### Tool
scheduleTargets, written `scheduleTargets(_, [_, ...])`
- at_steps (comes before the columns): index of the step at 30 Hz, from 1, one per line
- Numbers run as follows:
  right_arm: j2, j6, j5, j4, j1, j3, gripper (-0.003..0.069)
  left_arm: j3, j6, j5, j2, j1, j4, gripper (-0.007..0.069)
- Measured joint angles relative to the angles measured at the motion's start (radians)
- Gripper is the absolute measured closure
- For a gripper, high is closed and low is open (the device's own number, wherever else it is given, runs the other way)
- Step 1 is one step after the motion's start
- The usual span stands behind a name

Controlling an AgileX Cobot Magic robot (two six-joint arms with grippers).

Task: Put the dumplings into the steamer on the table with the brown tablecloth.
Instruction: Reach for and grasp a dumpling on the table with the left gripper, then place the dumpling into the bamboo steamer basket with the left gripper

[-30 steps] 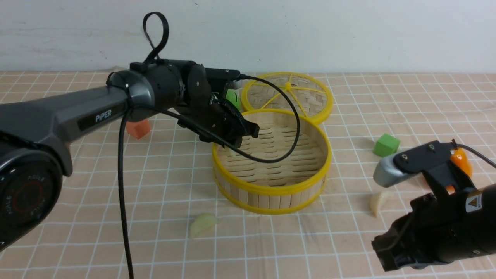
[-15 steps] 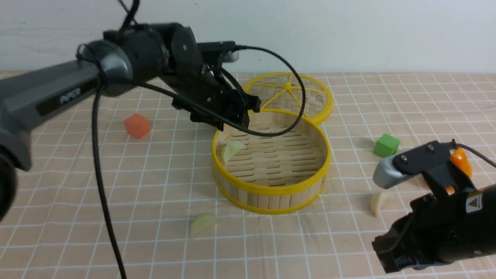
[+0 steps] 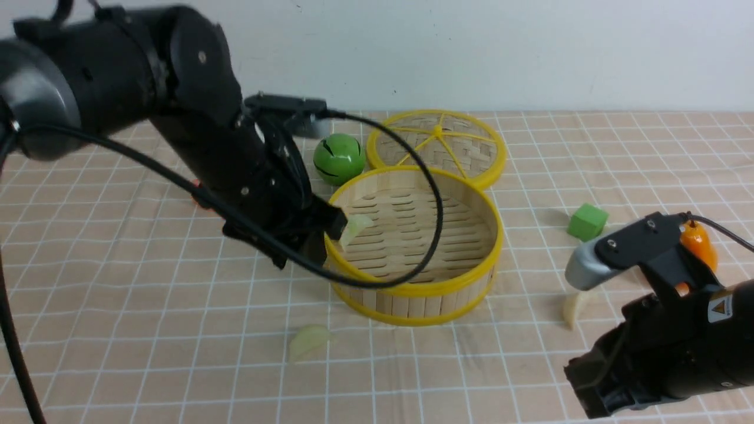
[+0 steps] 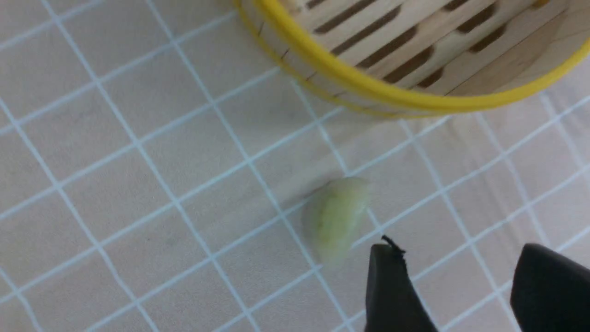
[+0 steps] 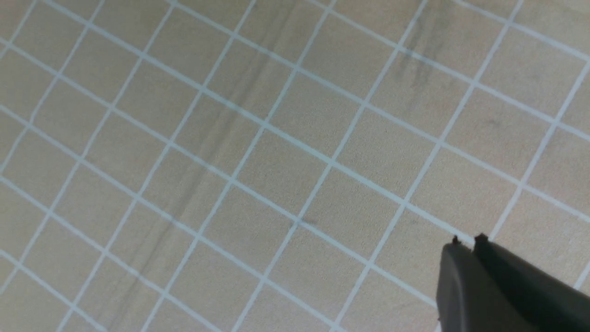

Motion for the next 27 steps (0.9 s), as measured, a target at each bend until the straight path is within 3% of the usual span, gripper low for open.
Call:
scheduleTargets(7, [0.000, 0.000, -0.009, 0.031, 0.000, 0.000, 0.0627, 0.133, 0.158, -0.214, 0.156, 0.000, 0.032, 0.0267])
scheduleTargets(11, [0.000, -0.001, -0.012, 0.037, 0.000, 0.000, 0.0627, 0.132, 0.189, -0.215, 0.185, -0.002, -0.002, 0.0276])
scheduleTargets(17, [0.000, -0.001, -0.013, 0.041, 0.000, 0.000, 0.0624, 0.130, 0.239, -0.198, 0.201, -0.002, -0.026, 0.0396])
scheduleTargets(27, [0.000, -0.001, -0.029, 0.044, 0.000, 0.000, 0.0617, 0.007, 0.202, -0.043, 0.107, -0.002, -0.076, 0.0397])
